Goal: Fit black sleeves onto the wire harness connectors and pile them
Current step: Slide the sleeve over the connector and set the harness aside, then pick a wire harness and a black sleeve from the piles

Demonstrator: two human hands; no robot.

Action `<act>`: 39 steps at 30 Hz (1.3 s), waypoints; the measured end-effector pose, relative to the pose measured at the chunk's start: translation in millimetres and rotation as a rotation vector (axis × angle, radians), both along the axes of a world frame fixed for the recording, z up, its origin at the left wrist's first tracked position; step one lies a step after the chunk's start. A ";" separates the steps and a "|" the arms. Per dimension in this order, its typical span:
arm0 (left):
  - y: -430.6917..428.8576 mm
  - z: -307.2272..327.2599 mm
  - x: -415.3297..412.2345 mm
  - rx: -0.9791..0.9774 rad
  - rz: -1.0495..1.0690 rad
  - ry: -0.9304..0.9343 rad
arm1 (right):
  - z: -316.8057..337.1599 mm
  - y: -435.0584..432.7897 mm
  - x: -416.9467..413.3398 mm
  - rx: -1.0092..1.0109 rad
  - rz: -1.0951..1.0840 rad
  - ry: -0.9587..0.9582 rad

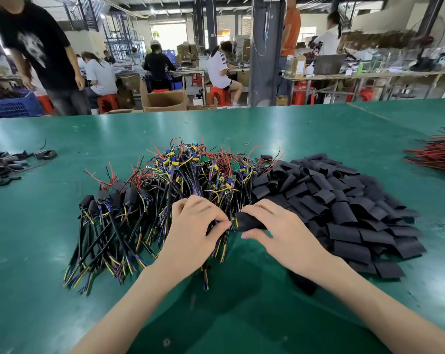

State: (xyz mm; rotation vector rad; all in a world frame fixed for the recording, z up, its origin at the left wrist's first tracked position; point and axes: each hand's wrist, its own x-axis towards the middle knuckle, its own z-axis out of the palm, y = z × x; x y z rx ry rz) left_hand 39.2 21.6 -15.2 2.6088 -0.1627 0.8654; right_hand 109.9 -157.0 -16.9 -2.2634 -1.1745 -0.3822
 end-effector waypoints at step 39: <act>137.9 -27.9 22.2 0.247 0.700 0.230 | -19.3 -9.5 27.7 -0.193 -0.332 -0.125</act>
